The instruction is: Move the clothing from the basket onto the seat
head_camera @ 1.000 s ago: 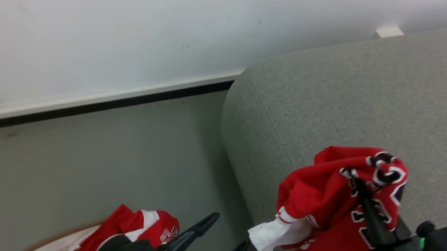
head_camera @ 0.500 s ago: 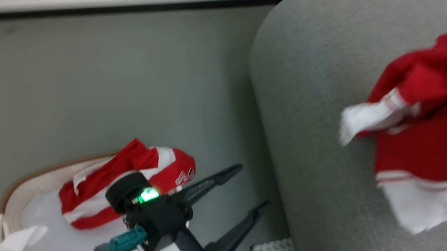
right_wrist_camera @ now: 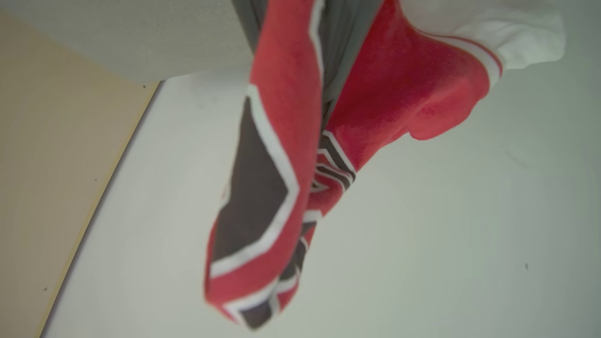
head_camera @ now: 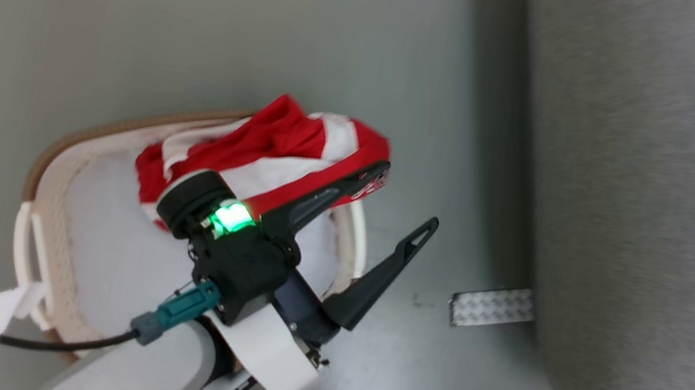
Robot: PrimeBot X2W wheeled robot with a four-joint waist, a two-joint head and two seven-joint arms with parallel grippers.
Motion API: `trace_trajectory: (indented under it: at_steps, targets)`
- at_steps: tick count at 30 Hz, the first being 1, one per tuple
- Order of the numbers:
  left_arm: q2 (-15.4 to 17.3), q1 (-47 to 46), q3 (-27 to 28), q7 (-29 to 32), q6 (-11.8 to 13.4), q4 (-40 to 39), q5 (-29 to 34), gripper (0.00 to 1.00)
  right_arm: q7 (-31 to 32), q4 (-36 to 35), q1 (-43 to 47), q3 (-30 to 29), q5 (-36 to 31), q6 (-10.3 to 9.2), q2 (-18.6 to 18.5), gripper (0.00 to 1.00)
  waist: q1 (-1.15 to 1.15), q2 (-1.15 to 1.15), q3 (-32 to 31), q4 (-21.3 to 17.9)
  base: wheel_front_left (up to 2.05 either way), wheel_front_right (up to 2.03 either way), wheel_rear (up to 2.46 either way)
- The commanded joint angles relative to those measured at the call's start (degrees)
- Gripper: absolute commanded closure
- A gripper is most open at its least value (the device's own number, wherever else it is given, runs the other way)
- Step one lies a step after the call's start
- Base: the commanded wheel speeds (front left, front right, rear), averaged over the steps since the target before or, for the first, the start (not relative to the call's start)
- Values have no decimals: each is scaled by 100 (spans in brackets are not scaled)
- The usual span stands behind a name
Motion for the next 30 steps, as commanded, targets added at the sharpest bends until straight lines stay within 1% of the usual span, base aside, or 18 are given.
trace_trajectory:
  at_steps: [1,4,5,6,7,8,11,15,21,30]
  targets:
    - [17,-99,22,-63,3,30,93,0,2,58,-22,-66,-57,-12,152,100,-2,0,390,334,0,0,0]
    - [22,-134,18,-132,-31,146,83,0,1,95,93,-494,-356,-13,499,100,-2,0,443,342,0,0,0]
    - [10,-164,12,-142,-39,188,80,0,1,60,178,-579,-418,-13,604,95,-2,0,448,349,0,0,0]
    - [-7,-173,13,-178,-48,229,56,0,1,34,269,-717,-407,-13,753,67,-2,0,433,350,0,0,0]
    - [-19,-177,12,-193,-46,287,25,0,1,3,405,-757,-459,-12,885,30,-2,0,412,351,0,0,0]
    - [-22,-191,11,-222,-54,339,15,0,2,-56,527,-779,-517,-13,1003,0,-2,0,381,346,0,0,0]
    - [-46,-213,55,-304,-20,483,-45,0,0,-417,915,-922,-595,-13,1342,0,-2,0,226,304,0,0,0]
    - [-46,-126,129,-422,55,655,-126,0,2,-866,1550,-793,-461,-13,1673,0,-2,0,-75,261,0,0,0]
    - [-60,304,265,-648,187,948,-366,0,3,-1447,2579,-459,-275,-12,1858,0,-2,0,-834,244,0,0,0]
    - [-135,1320,590,-862,467,1258,-723,0,1,-2009,3926,336,-437,-13,1923,0,-2,0,-2199,305,0,0,0]
